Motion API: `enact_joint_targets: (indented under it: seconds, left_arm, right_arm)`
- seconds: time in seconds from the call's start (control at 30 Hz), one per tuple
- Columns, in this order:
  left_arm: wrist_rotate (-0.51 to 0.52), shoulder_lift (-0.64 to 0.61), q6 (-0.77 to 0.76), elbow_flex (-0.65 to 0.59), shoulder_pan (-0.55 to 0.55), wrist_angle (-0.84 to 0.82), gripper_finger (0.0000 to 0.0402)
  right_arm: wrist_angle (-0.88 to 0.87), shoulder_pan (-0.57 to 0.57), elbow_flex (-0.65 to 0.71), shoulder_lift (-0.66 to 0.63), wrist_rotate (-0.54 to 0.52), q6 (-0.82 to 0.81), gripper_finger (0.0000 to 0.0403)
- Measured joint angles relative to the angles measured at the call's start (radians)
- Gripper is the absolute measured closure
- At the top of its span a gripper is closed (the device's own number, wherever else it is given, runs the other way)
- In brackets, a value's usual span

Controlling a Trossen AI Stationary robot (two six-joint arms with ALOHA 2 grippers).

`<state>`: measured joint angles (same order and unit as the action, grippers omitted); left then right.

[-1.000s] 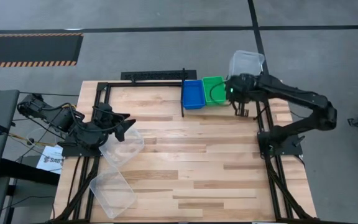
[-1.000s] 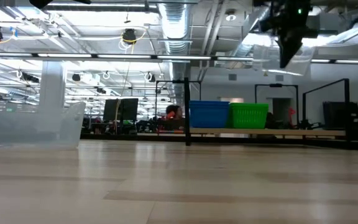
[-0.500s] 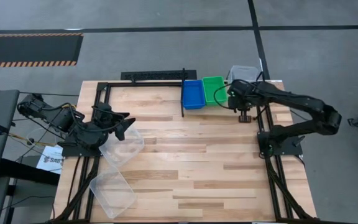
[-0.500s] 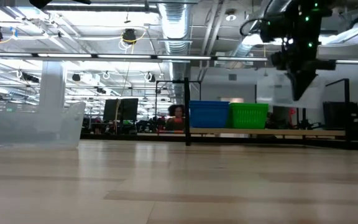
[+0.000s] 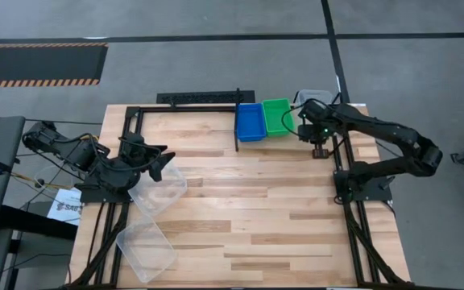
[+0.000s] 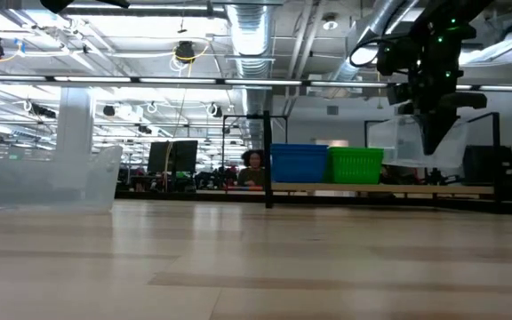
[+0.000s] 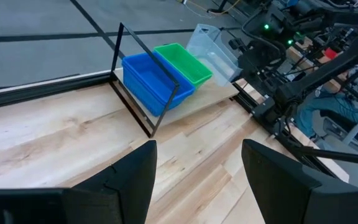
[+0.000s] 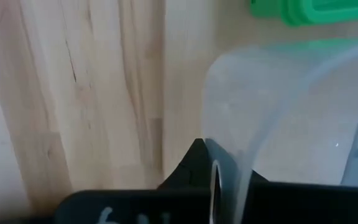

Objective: Stack baskets on shelf by color
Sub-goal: Put the right transparent bin on the shelf

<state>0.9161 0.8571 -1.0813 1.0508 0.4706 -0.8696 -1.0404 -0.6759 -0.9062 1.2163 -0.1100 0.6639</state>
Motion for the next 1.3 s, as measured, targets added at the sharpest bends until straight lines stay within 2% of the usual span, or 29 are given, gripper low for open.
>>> enact_joint_targets:
  seconds: [0.4,0.67,0.97,1.3]
  left_arm:
    - [0.000,0.000,-0.004,0.000,0.000,-0.016,0.0178]
    - [0.006,0.000,-0.004,0.000,0.000,-0.016,0.0178]
    - [0.007,0.000,-0.005,0.000,0.000,-0.015,0.0178]
    - [0.013,0.000,-0.022,0.000,0.000,-0.015,0.0178]
  right_arm:
    - [0.011,-0.041,0.003,0.001,0.011,-0.008,0.0403]
    - [0.068,-0.032,0.083,0.002,0.015,-0.061,0.0403]
    - [0.137,-0.032,0.144,0.001,0.014,-0.054,0.0402]
    - [0.146,-0.032,0.146,0.001,0.011,-0.009,0.0399]
